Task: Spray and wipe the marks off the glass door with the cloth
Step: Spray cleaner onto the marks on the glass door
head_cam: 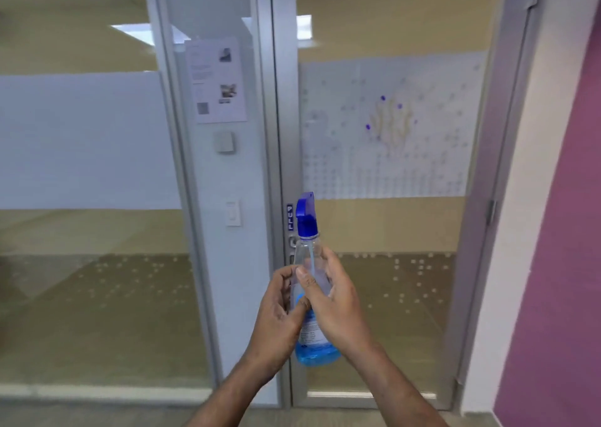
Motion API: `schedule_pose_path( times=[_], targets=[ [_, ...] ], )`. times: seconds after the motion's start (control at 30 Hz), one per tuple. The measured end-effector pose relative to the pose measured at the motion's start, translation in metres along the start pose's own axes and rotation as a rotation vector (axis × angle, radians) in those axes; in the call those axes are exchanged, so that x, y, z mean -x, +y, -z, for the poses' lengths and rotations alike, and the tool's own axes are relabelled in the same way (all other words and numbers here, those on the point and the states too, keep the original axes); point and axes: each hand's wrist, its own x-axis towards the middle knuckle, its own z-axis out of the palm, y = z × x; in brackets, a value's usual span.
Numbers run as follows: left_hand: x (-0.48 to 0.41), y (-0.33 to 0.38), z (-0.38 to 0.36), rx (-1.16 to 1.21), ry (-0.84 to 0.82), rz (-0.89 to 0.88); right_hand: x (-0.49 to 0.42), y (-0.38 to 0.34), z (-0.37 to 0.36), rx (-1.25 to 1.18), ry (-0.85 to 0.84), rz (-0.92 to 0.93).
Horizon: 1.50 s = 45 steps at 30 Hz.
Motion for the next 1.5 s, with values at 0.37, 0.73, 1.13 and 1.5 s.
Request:
schedule_pose_path(
  times=[0.37,0.73,1.13,1.5],
  targets=[
    [-0.186,-0.082,-0.081,-0.067,-0.125,0.039,-0.173,0.057,0.084,-0.037,0.228,0.085],
    [-0.328,-0.167,-0.184,-0.111,-0.176,-0.008,-0.336,0.126,0.196,-0.155,0.292,0.055],
    [-0.479,-0.190,-0.221,-0.573,-0.268,-0.104,-0.477,0.172,0.314,-0.220,0.333,0.060],
    [-0.682,-0.177,-0.179,-0.998,0.449,-0.544,-0.552,0.183,0.344,-0.198,0.406,0.126]
  ],
)
